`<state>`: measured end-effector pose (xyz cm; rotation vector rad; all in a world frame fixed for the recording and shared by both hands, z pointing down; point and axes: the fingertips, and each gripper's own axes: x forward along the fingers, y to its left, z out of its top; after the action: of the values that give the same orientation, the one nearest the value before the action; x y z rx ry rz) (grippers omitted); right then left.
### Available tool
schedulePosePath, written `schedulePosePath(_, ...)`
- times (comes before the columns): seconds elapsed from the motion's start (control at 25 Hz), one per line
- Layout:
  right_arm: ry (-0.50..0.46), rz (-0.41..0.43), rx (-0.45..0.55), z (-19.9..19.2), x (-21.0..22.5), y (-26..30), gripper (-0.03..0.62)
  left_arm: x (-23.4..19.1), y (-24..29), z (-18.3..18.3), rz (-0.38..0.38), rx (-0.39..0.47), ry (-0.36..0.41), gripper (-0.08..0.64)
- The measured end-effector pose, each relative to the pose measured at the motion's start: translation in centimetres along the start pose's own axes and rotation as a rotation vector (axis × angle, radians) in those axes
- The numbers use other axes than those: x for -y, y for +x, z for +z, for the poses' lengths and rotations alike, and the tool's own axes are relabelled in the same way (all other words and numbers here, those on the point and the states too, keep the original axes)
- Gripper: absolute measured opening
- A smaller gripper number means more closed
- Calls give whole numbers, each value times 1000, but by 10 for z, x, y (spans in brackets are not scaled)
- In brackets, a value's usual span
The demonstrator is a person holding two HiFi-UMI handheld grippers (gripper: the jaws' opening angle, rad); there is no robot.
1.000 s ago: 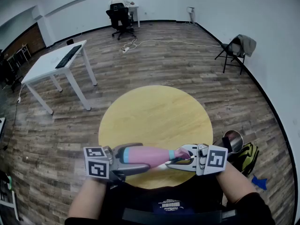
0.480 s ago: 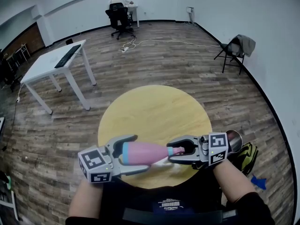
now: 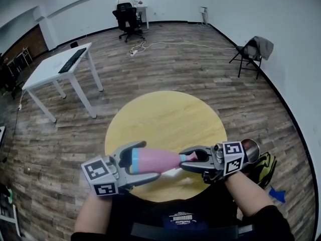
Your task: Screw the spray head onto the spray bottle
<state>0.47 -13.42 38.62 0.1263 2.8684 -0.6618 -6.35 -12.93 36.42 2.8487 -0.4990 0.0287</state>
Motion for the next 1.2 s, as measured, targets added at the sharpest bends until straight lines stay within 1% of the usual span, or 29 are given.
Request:
schedulePosePath(0.04, 68, 17, 30, 2, 2, -1, 161, 2, 0, 4, 15, 17, 64, 515)
schedulePosePath(0.08, 135, 38, 53, 4, 3, -3, 161, 5, 1, 6, 37, 15, 163, 515)
schedulePosePath(0.12, 201, 62, 67, 4, 3, -4, 161, 7, 3, 5, 65, -7, 286, 515)
schedulePosePath(0.2, 331, 113, 81, 1, 3, -6, 161, 8, 9, -6, 138, -108, 526, 525)
schedulePosePath(0.24, 388, 135, 83, 0, 4, -7, 161, 6, 10, -12, 179, -162, 615, 525)
schedulePosePath(0.28, 430, 149, 77, -2, 5, -7, 161, 2, 9, -17, 218, -206, 677, 525)
schedulePosePath(0.36, 470, 152, 48, -7, 7, -9, 161, -3, 7, -22, 273, -266, 741, 525)
schedulePosePath(0.4, 477, 150, 34, -9, 7, -10, 161, -3, 7, -24, 281, -278, 761, 525)
schedulePosePath(0.56, 473, 148, -4, -11, 3, -9, 161, 3, 6, -27, 259, -275, 808, 525)
schedulePosePath(0.64, 459, 140, -25, -11, 2, -9, 161, 5, 6, -29, 261, -284, 837, 525)
schedulePosePath(0.76, 449, 133, -48, -13, -1, -10, 161, 7, 5, -33, 256, -297, 855, 525)
schedulePosePath(0.8, 442, 130, -58, -15, -1, -10, 161, 6, 5, -35, 249, -311, 844, 522)
schedulePosePath(0.84, 428, 126, -68, -17, -2, -9, 161, 5, 4, -38, 236, -329, 816, 520)
schedulePosePath(0.92, 379, 118, -88, -20, -5, -6, 161, 6, 2, -40, 186, -338, 717, 517)
schedulePosePath(1.04, 269, 107, -127, -19, -13, 2, 153, 13, 3, -38, 86, -269, 592, 515)
schedulePosePath(1.12, 187, 87, -154, -18, -16, 5, 153, 13, 2, -38, 58, -248, 492, 514)
schedulePosePath(1.2, 102, 60, -171, -18, -18, 7, 153, 12, 0, -42, 40, -254, 366, 512)
